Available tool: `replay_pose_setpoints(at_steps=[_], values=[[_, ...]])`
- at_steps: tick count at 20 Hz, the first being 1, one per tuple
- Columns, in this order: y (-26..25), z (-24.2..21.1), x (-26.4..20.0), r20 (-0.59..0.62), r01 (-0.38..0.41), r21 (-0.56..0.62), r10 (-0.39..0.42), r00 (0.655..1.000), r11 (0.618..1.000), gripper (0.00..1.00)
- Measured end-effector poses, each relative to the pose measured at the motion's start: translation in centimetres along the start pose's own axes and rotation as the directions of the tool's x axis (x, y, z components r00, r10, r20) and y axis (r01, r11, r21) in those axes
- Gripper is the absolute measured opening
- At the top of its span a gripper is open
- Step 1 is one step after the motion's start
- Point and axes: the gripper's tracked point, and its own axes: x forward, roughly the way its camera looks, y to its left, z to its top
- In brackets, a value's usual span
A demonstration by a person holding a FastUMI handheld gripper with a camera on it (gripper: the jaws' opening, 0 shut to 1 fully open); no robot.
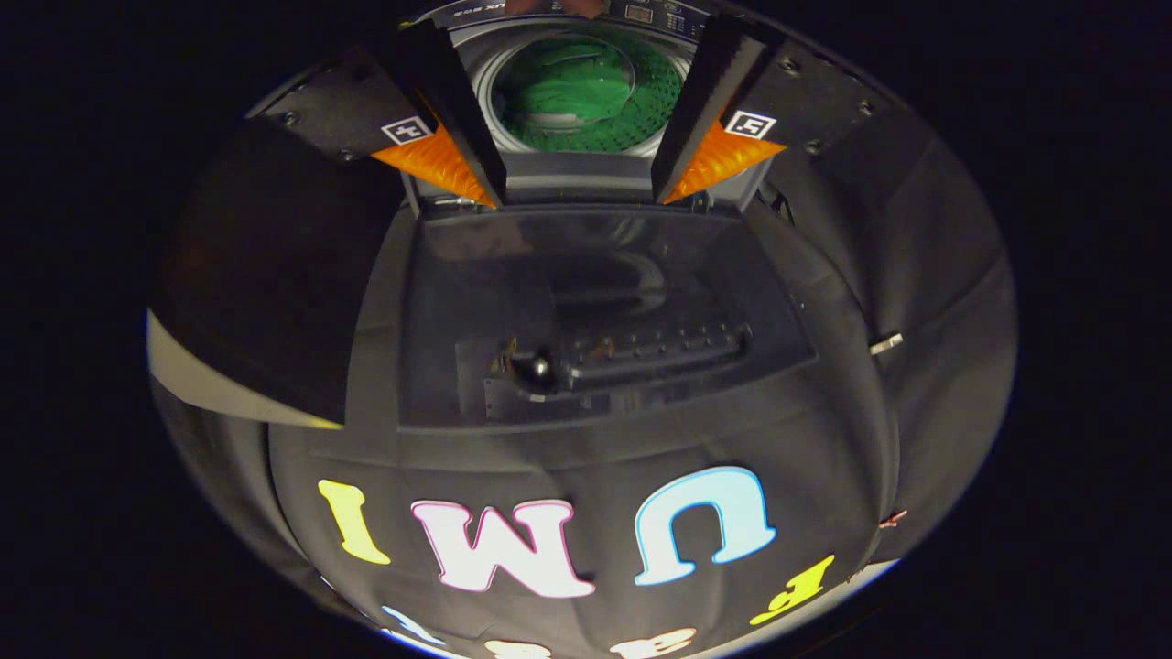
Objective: Put the clothes into the washing machine and then close the washing machine lid.
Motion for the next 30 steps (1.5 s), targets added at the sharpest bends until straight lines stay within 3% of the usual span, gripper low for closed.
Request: replay_pose_setpoints(at_steps=[5, 10, 19, 25, 30], values=[[0.6, 7.7, -3.3, 0.137, 0.005, -0.016, -0.003, 0.990, 1.000, 0.99], [1.6, 14.8, -4.5, 0.202, 0.014, -0.044, -0.005, 0.979, 0.999, 0.99], [1.6, 22.0, 1.1, 0.224, 0.079, -0.123, -0.050, 0.973, 0.989, 0.99], [1.8, 21.5, 7.4, 0.122, 0.068, -0.083, -0.058, 0.991, 0.994, 0.99], [1.3, 17.8, 11.6, -0.025, 0.058, -0.048, -0.059, 0.998, 0.997, 0.99]])
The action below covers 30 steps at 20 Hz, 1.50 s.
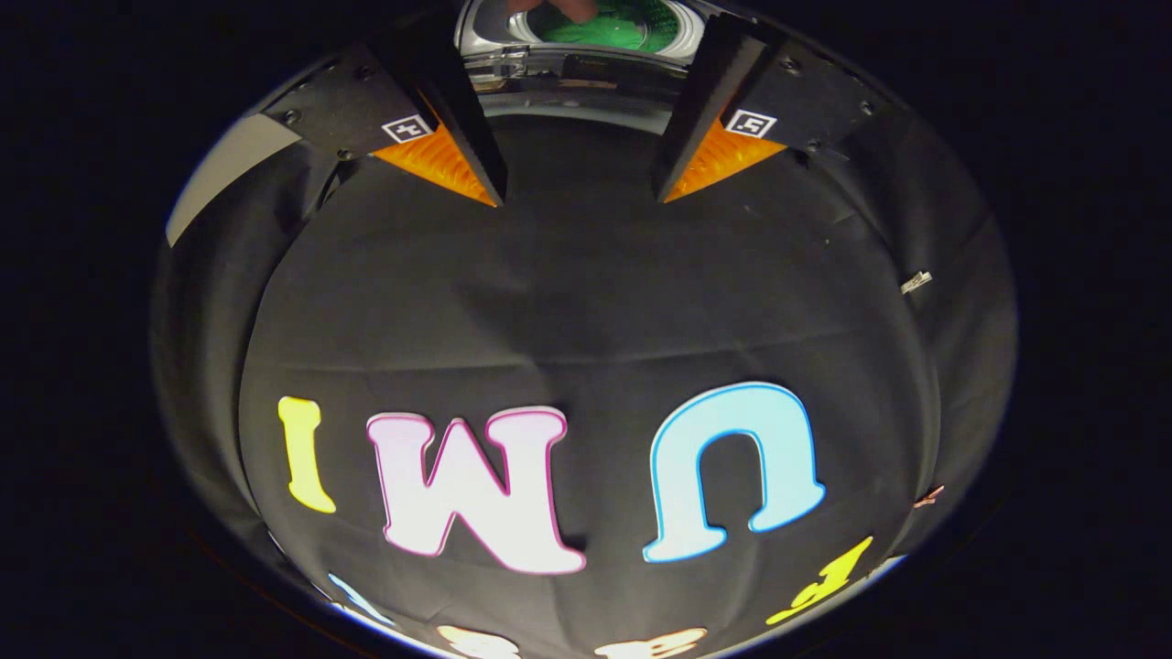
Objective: Put the clothes into the washing machine and then close the washing machine lid.
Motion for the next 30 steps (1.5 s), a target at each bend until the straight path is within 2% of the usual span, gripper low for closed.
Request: replay_pose_setpoints(at_steps=[4, 5, 7, 10, 18, 26, 30], values=[[-0.3, -3.8, 2.1, -0.093, -0.003, -0.016, 0.001, 0.996, 1.000, 0.99], [-0.6, -4.5, 2.1, -0.123, 0.025, -0.082, -0.035, 0.992, 0.996, 0.99], [-1.1, -5.1, 3.2, -0.116, 0.031, -0.067, -0.039, 0.993, 0.997, 1.00], [-1.0, -4.7, 1.9, -0.106, 0.058, -0.064, -0.065, 0.992, 0.996, 1.00], [-0.7, -5.7, -1.0, -0.045, 0.050, -0.070, -0.053, 0.998, 0.996, 1.00], [-0.5, -7.6, -3.8, -0.036, 0.049, -0.067, -0.051, 0.998, 0.997, 1.00], [-0.4, -8.1, -5.2, 0.031, 0.046, -0.071, -0.044, 0.999, 0.996, 1.00]])
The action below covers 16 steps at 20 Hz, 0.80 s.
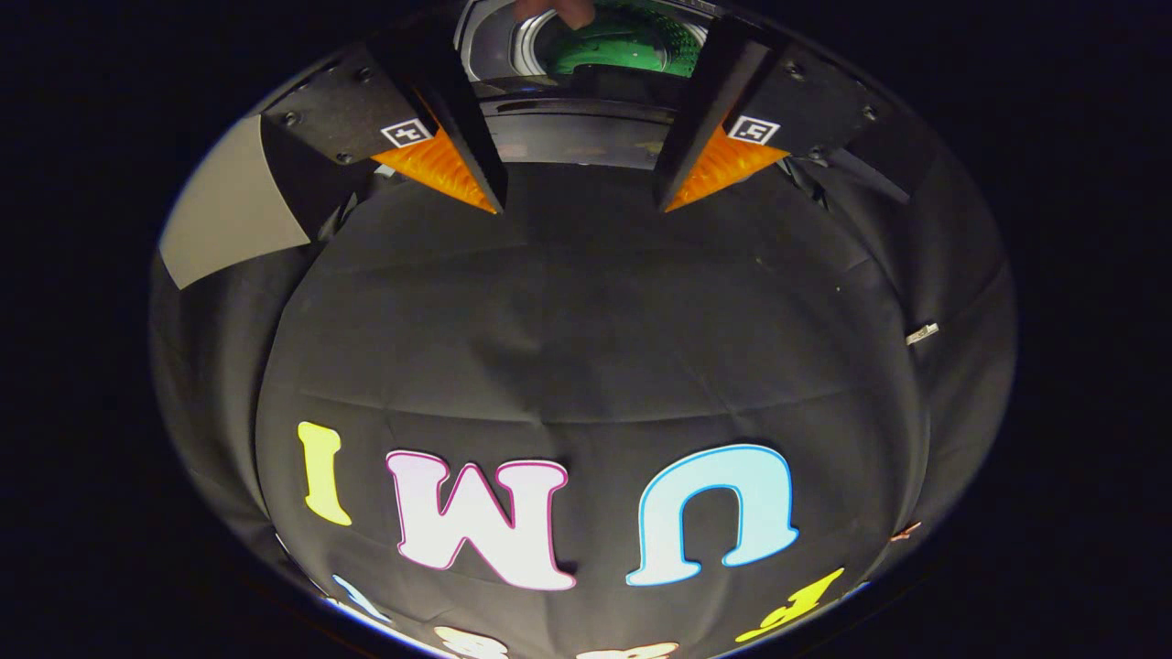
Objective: Put the clothes into the washing machine and then close the washing machine lid.
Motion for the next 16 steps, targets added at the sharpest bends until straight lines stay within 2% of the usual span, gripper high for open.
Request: replay_pose_setpoints(at_steps=[3, 16], values=[[-0.2, -0.1, -0.3, 0.046, 0.001, -0.001, -0.001, 0.999, 1.000, 1.00], [0.4, -3.1, -2.5, 0.004, -0.040, -0.029, 0.041, 0.999, 0.999, 1.00]])
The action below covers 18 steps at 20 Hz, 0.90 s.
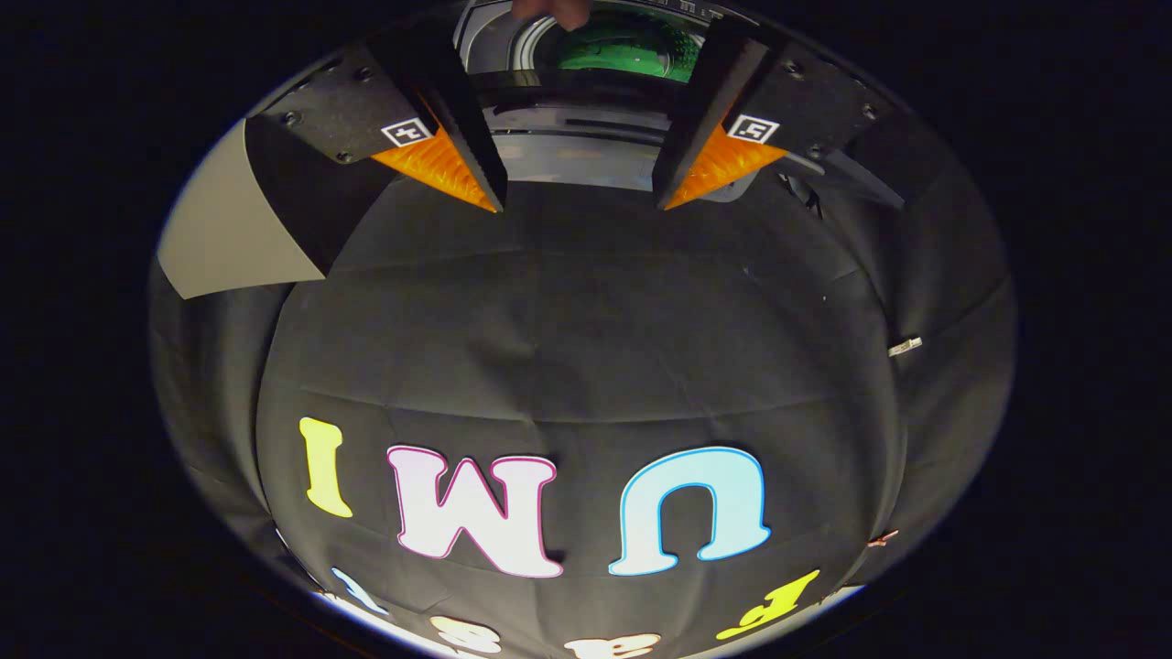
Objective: Put the clothes into the washing machine and then close the washing machine lid.
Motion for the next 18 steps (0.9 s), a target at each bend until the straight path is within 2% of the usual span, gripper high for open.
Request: replay_pose_setpoints(at_steps=[2, 6, 8, 12, 18], values=[[0.6, -1.2, -0.5, -0.019, -0.028, 0.001, 0.028, 0.999, 1.000, 1.00], [1.5, -6.7, -1.9, -0.144, -0.087, 0.024, 0.089, 0.986, 0.996, 1.00], [1.8, -8.4, -2.5, -0.157, -0.099, 0.028, 0.102, 0.982, 0.995, 1.00], [2.0, -8.5, -4.3, -0.118, -0.110, 0.032, 0.113, 0.987, 0.993, 1.00], [1.8, -5.2, -7.5, 0.030, -0.103, 0.009, 0.103, 0.994, 0.995, 1.00]])
